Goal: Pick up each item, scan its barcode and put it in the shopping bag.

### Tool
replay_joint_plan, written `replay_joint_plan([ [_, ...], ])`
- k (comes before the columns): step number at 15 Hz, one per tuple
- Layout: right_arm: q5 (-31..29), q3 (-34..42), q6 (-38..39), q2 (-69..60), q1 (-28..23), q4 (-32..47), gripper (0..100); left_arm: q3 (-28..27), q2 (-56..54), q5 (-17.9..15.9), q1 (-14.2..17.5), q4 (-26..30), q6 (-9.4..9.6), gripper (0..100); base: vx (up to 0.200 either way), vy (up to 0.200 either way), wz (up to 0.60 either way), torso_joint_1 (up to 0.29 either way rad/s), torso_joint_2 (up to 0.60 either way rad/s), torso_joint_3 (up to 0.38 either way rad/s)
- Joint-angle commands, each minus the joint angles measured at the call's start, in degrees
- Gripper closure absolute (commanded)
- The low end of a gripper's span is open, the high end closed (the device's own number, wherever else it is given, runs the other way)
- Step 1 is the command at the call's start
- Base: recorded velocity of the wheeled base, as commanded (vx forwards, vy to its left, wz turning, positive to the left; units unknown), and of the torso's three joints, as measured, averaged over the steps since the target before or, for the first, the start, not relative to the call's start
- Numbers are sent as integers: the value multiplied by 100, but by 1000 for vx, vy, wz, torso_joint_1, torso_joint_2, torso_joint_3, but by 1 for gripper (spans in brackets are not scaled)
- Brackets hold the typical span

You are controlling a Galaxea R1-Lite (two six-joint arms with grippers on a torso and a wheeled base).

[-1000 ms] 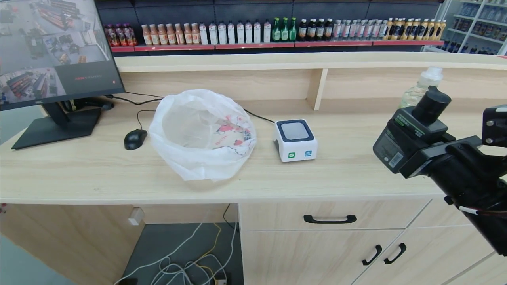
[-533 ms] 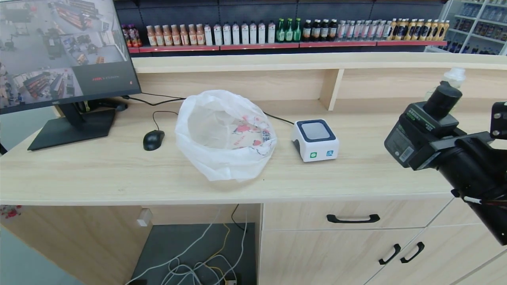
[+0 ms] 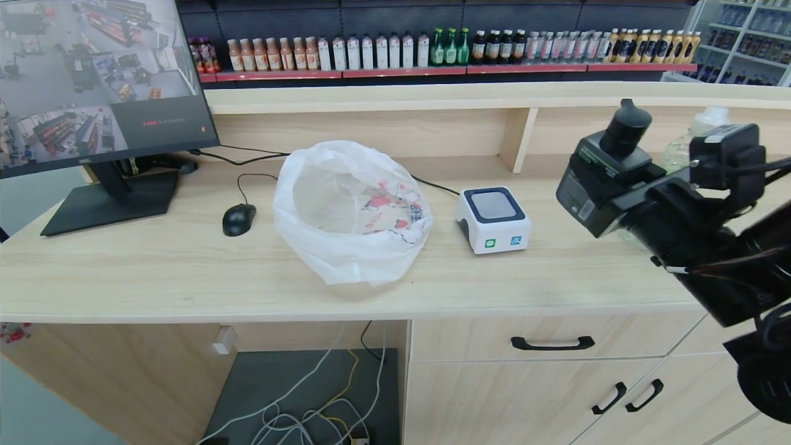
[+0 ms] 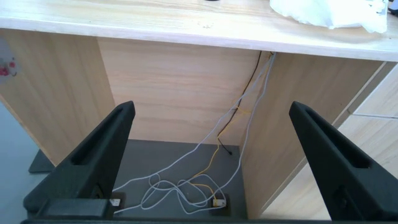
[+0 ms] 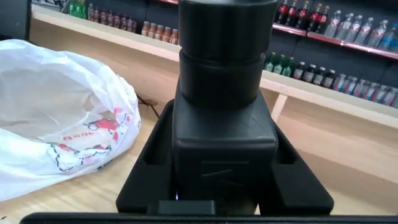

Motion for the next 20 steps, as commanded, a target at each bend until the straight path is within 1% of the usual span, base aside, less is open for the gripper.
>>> replay_joint_plan([
  [1,193,-679,-364,774,15,-6,100,0,-2,3,1,0,-2,0,0,0,0,0,0,0],
  [3,228,-934,-583,1047,33,-6,100,0,-2,3,1,0,-2,0,0,0,0,0,0,0],
  [6,544,-1646,-1040,1425,15,-6,100,0,-2,3,1,0,-2,0,0,0,0,0,0,0],
  [7,553,-1778,-1251,1556,-46,-6,100,0,-2,3,1,0,-2,0,0,0,0,0,0,0],
  [11,676,-1901,-1726,1838,-73,-6,100,0,-2,3,1,0,-2,0,0,0,0,0,0,0],
  [12,1019,-2032,-1946,1926,-73,-6,100,0,-2,3,1,0,-2,0,0,0,0,0,0,0],
  [16,1467,-2990,-2051,2339,50,-6,100,0,-2,3,1,0,-2,0,0,0,0,0,0,0],
  [20,1915,-3324,-2236,2664,41,-6,100,0,-2,3,1,0,-2,0,0,0,0,0,0,0],
])
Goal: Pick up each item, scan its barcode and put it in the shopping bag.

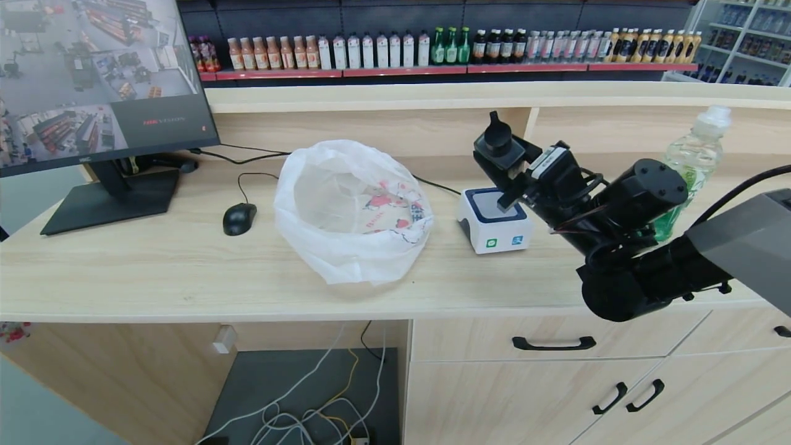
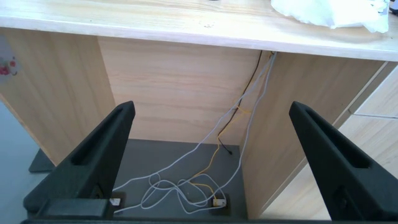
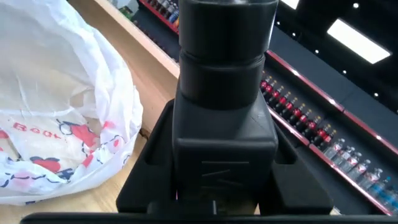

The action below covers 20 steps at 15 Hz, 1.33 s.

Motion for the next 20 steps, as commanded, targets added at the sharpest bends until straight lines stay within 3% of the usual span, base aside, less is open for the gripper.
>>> replay_joint_plan([
  [1,137,-71,-95,221,5,-6,100,0,-2,2,1,0,-2,0,0,0,0,0,0,0],
  [8,788,16,-491,371,-153,-6,100,0,-2,2,1,0,-2,0,0,0,0,0,0,0],
  [20,814,25,-640,546,-188,-6,100,0,-2,2,1,0,-2,0,0,0,0,0,0,0],
])
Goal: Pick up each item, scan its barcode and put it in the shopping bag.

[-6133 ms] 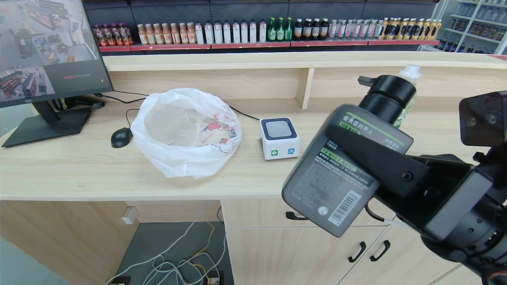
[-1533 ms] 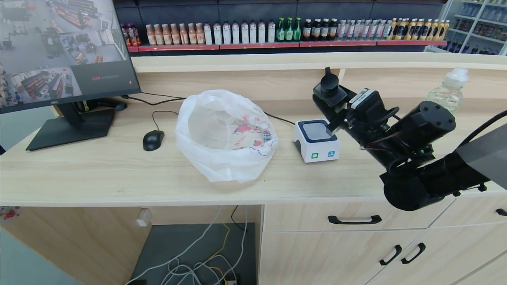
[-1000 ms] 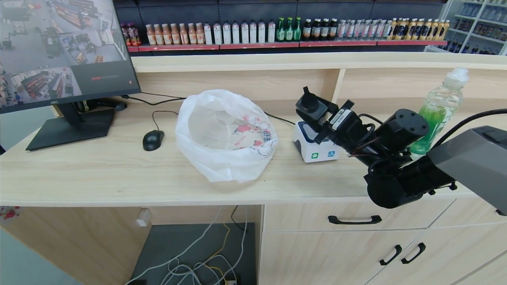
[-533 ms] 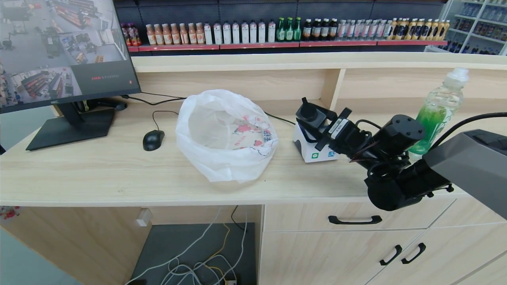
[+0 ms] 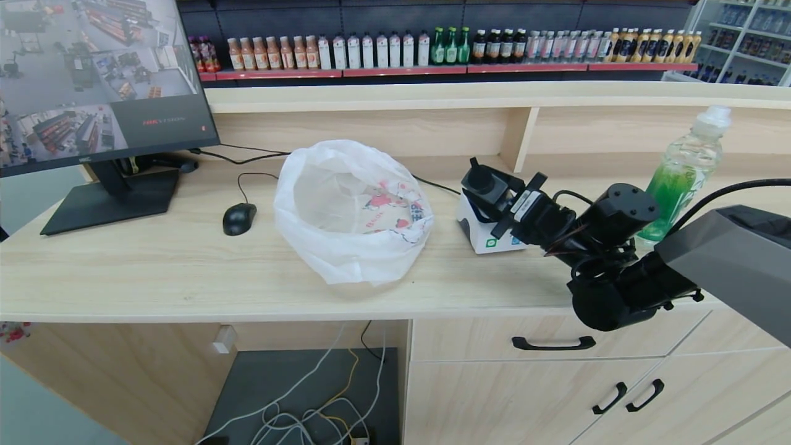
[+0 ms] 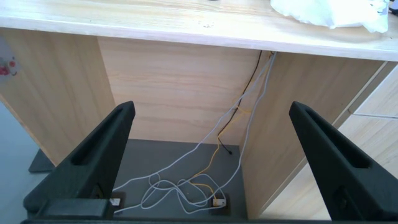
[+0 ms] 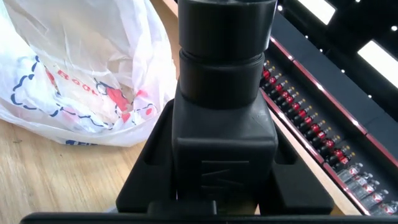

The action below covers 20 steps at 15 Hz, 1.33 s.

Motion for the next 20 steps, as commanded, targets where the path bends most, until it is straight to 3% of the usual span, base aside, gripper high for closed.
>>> replay_joint_plan([
  [1,-2,1,-12,15,-1,5,100,0,-2,2,1,0,-4,0,0,0,0,0,0,0],
  [16,-63,1,164,-310,-36,5,100,0,-2,2,1,0,-4,0,0,0,0,0,0,0],
  [20,-608,300,568,-908,52,5,100,0,-2,2,1,0,-4,0,0,0,0,0,0,0],
])
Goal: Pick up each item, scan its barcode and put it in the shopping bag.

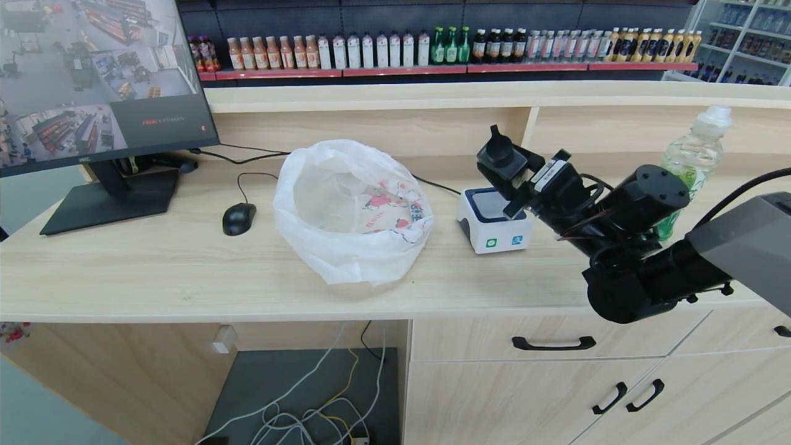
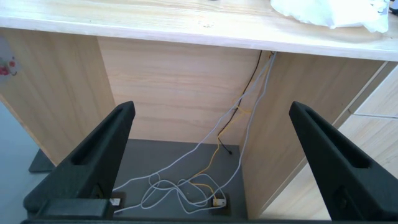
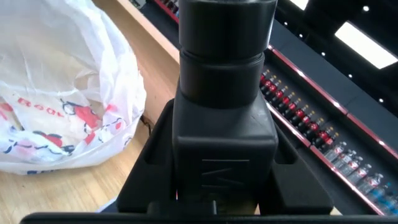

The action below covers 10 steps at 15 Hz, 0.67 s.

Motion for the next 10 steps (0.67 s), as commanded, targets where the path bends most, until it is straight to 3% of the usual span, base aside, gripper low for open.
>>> replay_joint_plan([
  [1,-74,157,61,-375,50,-8,100,0,-2,3,1,0,-2,0,0,0,0,0,0,0],
  [2,-417,526,474,-744,199,-8,100,0,-2,3,1,0,-2,0,0,0,0,0,0,0],
  [7,-628,1467,1371,-1649,234,-8,100,0,-2,3,1,0,7,0,0,0,0,0,0,0],
  [10,-1551,1994,2645,-2036,260,-8,100,0,-2,3,1,0,-2,0,0,0,0,0,0,0],
])
